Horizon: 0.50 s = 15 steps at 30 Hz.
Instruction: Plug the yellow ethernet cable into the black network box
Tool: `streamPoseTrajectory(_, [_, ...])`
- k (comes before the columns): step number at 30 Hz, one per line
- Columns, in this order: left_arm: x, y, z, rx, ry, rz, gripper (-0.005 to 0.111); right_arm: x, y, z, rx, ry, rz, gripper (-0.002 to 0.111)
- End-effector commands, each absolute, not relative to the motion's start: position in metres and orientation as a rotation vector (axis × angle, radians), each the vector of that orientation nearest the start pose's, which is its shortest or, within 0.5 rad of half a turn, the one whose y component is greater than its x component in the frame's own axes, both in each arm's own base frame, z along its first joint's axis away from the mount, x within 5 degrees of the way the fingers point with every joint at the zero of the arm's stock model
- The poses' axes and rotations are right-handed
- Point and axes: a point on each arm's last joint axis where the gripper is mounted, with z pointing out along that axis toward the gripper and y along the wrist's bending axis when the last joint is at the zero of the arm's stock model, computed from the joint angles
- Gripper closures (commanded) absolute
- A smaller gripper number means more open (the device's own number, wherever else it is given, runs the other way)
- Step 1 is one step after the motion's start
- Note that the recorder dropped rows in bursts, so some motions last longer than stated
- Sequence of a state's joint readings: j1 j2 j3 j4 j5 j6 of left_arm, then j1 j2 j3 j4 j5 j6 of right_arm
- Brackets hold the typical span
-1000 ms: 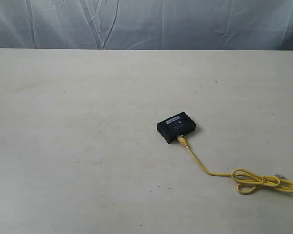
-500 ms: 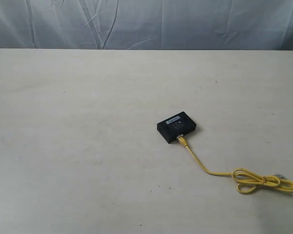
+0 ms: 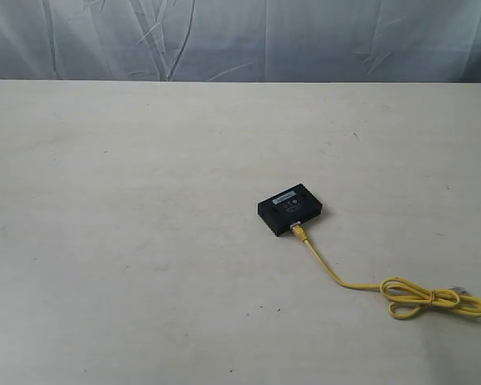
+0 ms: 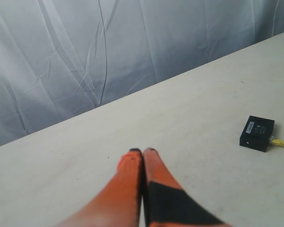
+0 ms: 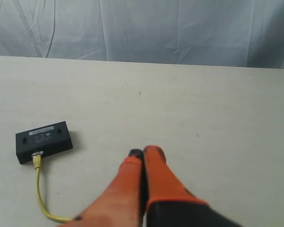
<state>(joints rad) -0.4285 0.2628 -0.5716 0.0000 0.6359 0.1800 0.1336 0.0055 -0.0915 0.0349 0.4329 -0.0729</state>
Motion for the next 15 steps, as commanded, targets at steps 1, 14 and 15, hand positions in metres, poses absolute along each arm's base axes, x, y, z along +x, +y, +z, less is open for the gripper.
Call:
streamPoseTrajectory(1, [0.044, -0.020, 0.329, 0.537, 1.723, -0.179, 0.107, 0.049, 0.007, 0.200, -0.141, 1.819, 0.089, 0.109])
streamPoseTrajectory(14, [0.044, -0.020, 0.329, 0.537, 1.723, -0.179, 0.107, 0.053, 0.007, 0.182, -0.113, 1.829, 0.099, 0.109])
streamPoseTrajectory(15, [0.044, -0.020, 0.329, 0.537, 1.723, -0.179, 0.107, 0.053, 0.007, 0.182, -0.113, 1.829, 0.099, 0.109])
